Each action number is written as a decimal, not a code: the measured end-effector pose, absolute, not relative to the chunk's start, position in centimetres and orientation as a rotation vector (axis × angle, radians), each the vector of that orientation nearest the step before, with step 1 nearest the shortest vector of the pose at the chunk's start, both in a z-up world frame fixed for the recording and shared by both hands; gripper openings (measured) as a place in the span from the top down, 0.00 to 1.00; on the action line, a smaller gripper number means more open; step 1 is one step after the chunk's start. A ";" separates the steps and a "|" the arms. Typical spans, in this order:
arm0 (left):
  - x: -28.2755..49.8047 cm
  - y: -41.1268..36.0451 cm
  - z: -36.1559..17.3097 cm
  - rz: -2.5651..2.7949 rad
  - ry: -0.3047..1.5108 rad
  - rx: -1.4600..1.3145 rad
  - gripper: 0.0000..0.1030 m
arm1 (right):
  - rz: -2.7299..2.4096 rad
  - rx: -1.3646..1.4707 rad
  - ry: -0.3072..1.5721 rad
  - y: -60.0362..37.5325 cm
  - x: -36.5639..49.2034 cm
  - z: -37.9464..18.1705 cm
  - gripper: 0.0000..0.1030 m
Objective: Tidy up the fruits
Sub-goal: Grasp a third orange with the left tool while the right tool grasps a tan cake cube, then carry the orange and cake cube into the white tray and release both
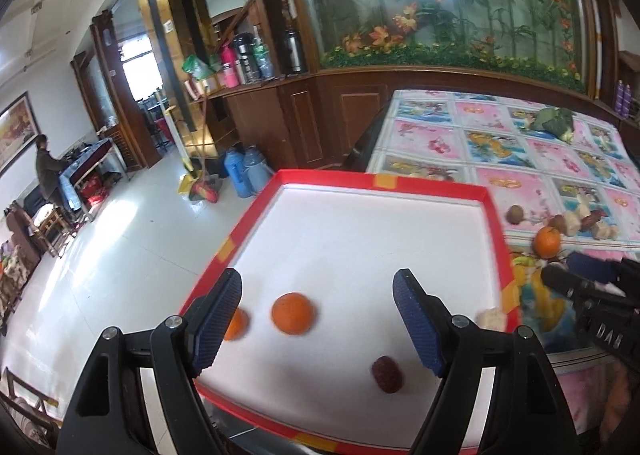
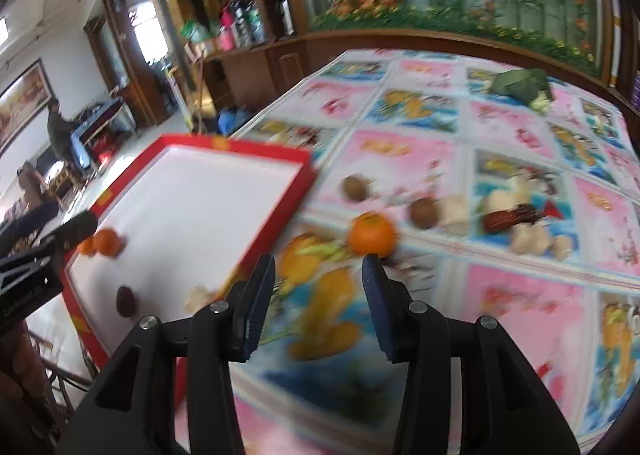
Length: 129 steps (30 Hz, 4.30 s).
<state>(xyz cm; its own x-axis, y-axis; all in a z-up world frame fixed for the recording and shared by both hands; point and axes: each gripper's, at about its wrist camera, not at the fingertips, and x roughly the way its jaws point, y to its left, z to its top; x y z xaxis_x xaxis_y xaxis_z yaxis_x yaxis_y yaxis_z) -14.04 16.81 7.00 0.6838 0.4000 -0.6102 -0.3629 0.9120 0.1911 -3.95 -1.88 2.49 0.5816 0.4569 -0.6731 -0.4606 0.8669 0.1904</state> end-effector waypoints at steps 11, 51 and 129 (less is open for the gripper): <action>-8.3 8.7 6.7 0.098 0.746 0.080 0.25 | 0.589 0.169 0.941 -11.9 1.8 -0.2 0.54; -1.9 3.8 1.8 -0.079 0.907 0.073 0.48 | 0.394 0.039 0.874 -12.4 5.5 -0.1 0.77; -8.8 23.3 3.4 0.393 0.840 -0.126 0.42 | 0.778 -0.133 0.920 11.9 0.3 -0.1 0.76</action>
<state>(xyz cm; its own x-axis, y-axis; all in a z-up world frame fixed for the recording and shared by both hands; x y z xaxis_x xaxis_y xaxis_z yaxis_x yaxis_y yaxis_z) -8.83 23.27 3.35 0.6005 0.2887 -0.7456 -0.3873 0.9209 0.0447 0.26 11.94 -0.07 0.3587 0.5473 -0.7562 -0.6552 0.7246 0.2136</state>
